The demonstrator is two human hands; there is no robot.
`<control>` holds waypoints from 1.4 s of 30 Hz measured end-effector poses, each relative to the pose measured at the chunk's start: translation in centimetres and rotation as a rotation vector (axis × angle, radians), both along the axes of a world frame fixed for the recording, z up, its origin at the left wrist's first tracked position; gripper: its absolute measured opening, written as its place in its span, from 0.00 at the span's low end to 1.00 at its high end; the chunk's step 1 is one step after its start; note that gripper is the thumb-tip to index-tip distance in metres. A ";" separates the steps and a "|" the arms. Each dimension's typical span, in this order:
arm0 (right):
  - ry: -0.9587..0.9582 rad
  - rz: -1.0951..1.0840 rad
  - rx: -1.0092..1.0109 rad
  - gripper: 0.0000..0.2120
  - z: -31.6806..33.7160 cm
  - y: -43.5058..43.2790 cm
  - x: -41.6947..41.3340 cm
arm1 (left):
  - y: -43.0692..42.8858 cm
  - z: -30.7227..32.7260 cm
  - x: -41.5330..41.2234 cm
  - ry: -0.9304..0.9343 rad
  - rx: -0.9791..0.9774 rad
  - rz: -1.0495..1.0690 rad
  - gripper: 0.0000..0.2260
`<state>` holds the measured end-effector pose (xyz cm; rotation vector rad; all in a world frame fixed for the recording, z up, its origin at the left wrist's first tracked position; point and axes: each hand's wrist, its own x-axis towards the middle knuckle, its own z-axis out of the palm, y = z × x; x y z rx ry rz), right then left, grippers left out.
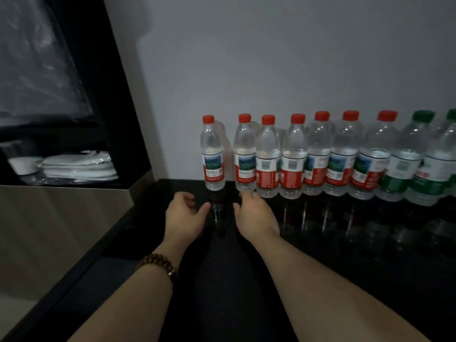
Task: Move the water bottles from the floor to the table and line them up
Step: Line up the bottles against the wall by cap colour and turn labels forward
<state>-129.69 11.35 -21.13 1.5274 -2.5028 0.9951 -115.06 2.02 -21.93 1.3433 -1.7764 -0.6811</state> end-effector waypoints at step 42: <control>-0.227 -0.210 -0.182 0.10 0.3 -6.0 -2.0 | -9.8 0.0 -8.3 0.034 -0.005 -0.087 0.29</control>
